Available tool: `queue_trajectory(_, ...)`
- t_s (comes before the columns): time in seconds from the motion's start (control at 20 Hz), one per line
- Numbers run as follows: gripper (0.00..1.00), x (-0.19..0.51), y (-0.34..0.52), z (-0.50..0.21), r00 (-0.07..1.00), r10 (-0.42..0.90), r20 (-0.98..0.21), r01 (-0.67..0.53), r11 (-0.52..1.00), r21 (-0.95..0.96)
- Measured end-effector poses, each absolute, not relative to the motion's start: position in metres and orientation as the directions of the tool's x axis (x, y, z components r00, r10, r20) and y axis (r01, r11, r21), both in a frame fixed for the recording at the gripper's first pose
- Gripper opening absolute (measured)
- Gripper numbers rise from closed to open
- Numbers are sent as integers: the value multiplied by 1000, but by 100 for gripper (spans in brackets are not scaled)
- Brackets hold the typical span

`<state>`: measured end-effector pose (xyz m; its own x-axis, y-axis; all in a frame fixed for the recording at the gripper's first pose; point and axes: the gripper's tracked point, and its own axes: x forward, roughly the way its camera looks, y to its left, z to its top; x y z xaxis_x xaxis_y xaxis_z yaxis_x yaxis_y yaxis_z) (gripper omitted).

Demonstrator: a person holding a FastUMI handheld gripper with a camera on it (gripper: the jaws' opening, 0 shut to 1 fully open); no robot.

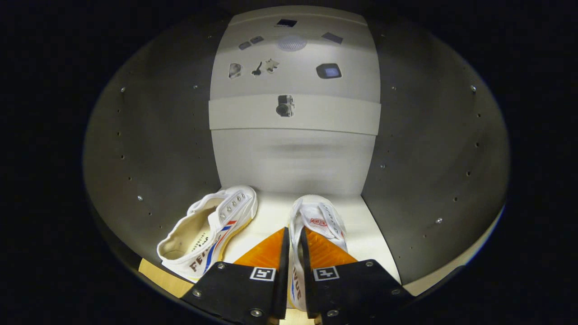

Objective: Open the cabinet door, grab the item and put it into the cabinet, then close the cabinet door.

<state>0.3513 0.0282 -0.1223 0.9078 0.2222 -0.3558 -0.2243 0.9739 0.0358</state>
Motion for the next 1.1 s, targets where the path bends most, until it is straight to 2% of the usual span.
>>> queue_trajectory(0.7,19,225,19,-53,949,185,-256,-186,982,18)
queue_trajectory(0.8,22,202,16,-43,954,179,-240,-182,983,7)
queue_trajectory(1.0,23,152,7,-21,969,159,-190,-164,986,-7)
queue_trajectory(1.1,27,124,0,-14,974,150,-169,-155,988,-19)
